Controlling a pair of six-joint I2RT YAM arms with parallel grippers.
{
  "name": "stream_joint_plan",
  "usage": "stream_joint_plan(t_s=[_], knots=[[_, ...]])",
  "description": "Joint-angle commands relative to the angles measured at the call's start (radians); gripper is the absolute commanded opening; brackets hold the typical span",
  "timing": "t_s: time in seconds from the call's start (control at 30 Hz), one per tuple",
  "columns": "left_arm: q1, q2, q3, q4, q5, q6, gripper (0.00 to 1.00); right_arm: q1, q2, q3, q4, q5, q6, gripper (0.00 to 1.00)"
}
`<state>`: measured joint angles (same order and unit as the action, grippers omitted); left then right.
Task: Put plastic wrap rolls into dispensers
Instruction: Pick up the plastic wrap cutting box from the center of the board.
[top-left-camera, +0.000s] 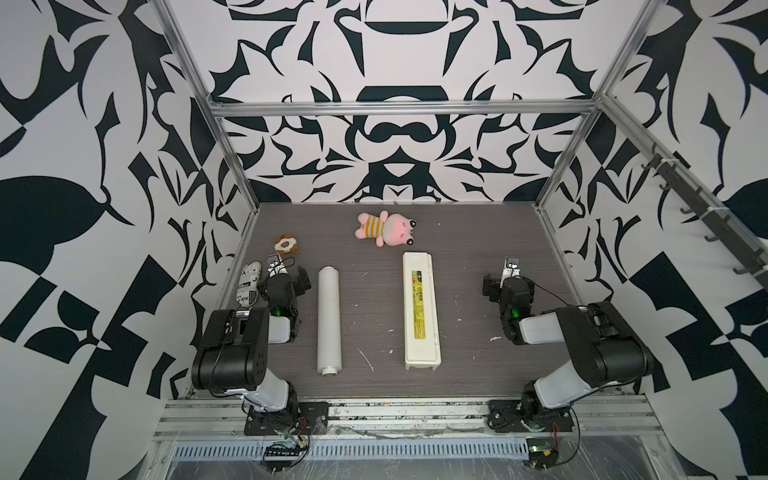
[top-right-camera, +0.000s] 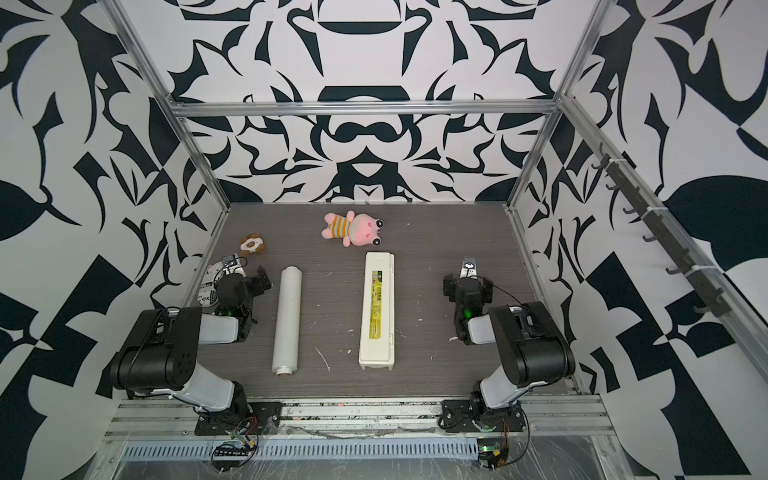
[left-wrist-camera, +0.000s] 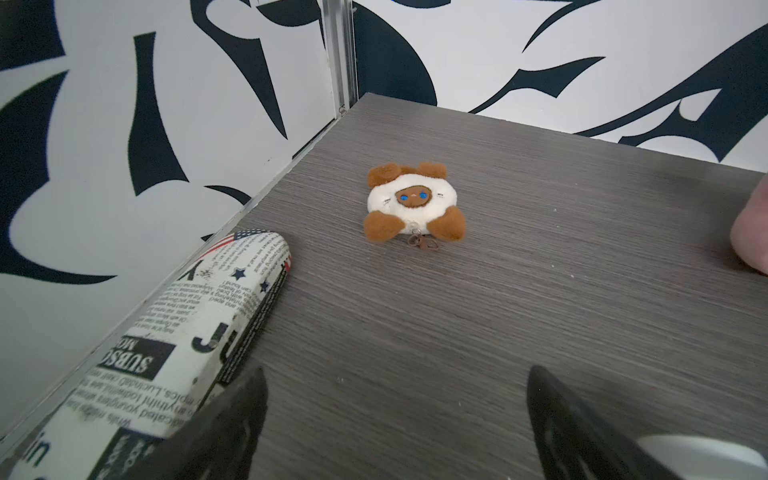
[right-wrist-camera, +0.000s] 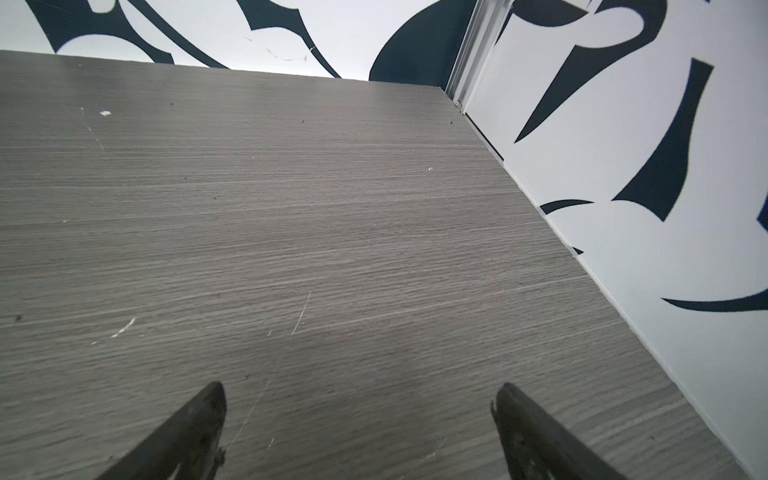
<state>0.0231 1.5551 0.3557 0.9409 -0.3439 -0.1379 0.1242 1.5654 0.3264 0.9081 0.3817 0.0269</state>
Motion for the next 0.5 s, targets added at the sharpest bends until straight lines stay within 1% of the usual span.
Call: stream_joint_plan(t_s=[0.0, 0.47], knots=[[0.0, -0.004, 0.009, -0.013, -0.006, -0.003, 0.99, 0.004, -0.017, 0.013, 0.029, 0.009, 0.011, 1.0], [0.0, -0.004, 0.007, -0.011, -0.004, 0.002, 0.99, 0.004, -0.016, 0.014, 0.029, 0.011, 0.009, 1.0]])
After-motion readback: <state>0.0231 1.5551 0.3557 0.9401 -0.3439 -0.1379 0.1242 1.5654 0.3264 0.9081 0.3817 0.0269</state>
